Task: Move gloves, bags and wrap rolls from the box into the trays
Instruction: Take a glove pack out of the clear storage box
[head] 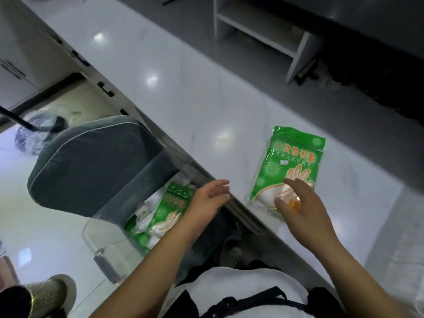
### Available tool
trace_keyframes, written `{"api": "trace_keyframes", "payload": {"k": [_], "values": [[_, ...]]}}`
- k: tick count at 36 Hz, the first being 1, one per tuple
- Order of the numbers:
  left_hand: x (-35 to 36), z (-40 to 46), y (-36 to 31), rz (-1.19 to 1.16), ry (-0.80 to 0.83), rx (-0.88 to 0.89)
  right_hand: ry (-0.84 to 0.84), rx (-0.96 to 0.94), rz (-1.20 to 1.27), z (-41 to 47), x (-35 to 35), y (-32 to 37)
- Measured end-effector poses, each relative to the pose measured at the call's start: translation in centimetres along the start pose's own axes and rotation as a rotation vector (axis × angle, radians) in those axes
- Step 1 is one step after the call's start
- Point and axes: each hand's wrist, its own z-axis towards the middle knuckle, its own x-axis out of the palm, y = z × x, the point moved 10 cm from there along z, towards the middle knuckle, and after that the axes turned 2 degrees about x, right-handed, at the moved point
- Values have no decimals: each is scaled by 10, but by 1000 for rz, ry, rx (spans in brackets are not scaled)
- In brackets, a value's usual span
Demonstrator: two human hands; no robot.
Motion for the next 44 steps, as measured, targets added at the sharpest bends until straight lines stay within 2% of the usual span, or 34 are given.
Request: {"api": "trace_keyframes", "payload": {"k": [3, 7, 10, 13, 17, 24, 31, 36, 40, 44], "values": [[-56, -16, 37, 76, -154, -43, 131, -182, -105, -14, 40, 38], [-122, -40, 115, 167, -293, -231, 432, -382, -219, -31, 117, 74], [-153, -56, 170, 229, -310, -381, 678, -413, -354, -42, 183, 70], [-177, -61, 214, 216, -350, -467, 805, -416, -543, -45, 236, 53], [-205, -42, 267, 249, -361, -540, 856, -371, -770, -37, 291, 21], [-243, 21, 316, 454, -301, -529, 910, -342, -983, -29, 347, -19], [-267, 69, 336, 508, -416, -500, 867, -271, -942, -28, 358, -34], [-265, 90, 343, 772, -378, -581, 873, -255, -918, -26, 354, -43], [-265, 95, 343, 727, -444, -621, 871, -220, -888, -25, 352, -43], [-260, 96, 338, 597, -429, -522, 864, -166, -843, -26, 353, -40]]}}
